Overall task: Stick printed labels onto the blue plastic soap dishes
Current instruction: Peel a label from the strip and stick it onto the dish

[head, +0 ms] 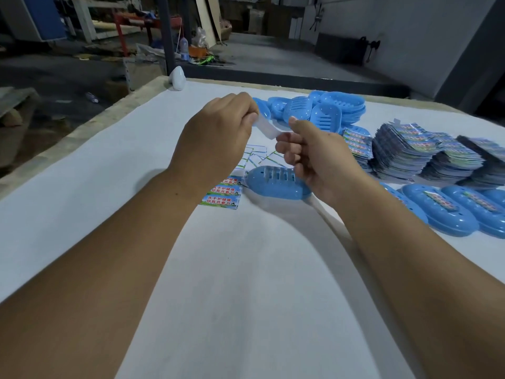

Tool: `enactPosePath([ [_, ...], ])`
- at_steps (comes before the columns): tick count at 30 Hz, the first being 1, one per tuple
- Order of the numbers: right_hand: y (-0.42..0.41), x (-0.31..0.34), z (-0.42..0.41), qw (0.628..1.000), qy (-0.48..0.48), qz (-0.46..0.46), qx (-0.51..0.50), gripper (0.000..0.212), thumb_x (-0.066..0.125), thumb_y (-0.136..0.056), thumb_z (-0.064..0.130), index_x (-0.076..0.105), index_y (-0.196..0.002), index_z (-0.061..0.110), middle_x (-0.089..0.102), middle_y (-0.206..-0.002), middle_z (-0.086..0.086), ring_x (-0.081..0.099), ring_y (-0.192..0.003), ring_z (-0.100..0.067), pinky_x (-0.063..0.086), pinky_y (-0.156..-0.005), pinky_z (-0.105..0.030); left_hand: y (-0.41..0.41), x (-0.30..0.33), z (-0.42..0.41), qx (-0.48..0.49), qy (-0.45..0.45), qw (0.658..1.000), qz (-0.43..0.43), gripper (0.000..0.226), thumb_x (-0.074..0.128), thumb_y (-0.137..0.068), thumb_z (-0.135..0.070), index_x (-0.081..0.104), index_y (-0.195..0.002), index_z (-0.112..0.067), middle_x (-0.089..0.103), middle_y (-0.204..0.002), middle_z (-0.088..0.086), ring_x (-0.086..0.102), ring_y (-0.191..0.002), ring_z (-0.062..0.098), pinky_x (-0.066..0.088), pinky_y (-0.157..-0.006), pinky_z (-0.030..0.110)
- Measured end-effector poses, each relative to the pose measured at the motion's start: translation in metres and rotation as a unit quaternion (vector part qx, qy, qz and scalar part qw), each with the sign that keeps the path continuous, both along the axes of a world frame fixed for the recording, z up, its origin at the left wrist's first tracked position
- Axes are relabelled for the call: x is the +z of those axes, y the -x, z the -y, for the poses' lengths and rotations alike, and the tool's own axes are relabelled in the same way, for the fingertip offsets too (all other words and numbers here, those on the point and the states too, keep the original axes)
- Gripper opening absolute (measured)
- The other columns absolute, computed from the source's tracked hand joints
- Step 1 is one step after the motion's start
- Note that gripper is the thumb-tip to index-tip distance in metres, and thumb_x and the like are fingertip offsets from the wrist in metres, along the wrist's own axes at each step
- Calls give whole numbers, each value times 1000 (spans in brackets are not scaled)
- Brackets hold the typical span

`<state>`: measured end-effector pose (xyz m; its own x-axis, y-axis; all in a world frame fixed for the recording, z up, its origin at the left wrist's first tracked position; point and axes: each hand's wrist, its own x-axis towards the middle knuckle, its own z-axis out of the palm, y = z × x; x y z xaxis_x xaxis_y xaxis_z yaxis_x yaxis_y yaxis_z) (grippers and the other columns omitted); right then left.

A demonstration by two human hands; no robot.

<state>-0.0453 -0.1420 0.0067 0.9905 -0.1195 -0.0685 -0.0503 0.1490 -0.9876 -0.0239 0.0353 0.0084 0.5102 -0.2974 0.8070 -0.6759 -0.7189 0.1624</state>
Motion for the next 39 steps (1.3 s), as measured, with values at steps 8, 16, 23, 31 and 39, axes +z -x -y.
enactPosePath([
  [8,0,0,9,998,-44,-19,28,7,76,-88,14,71,-84,10,72,-73,0,62,-54,-1,40,-39,-10,1,3,2,-16,-46,998,47,19,50,-102,-14,66,-103,-3,67,-93,14,58,-84,34,47,-71,44],
  [16,1,-2,15,997,18,62,-44,15,84,-84,18,78,-98,19,76,-83,4,62,-62,-3,45,-49,-15,-1,-2,3,21,47,998,-47,21,57,-96,-22,74,-92,-10,67,-89,3,56,-76,16,41,-69,26],
  [23,6,0,8,975,115,160,-101,12,84,-85,23,76,-93,26,77,-74,9,63,-59,-2,46,-48,-17,-1,-4,13,0,252,914,-319,37,62,-91,-42,76,-80,-9,71,-77,8,56,-67,6,51,-70,33],
  [31,4,-3,6,967,141,190,-96,11,83,-86,22,76,-91,27,78,-76,7,63,-57,-5,45,-45,-19,-4,-4,12,-32,300,886,-351,24,72,-88,-32,75,-75,-13,68,-60,-8,56,-51,-7,42,-46,8],
  [39,0,-8,9,945,258,160,-126,15,79,-87,31,78,-99,21,76,-71,12,70,-60,-5,48,-51,-21,-5,-9,12,-10,197,935,-296,14,70,-92,-32,74,-85,-21,67,-71,-13,58,-60,-2,43,-60,12],
])
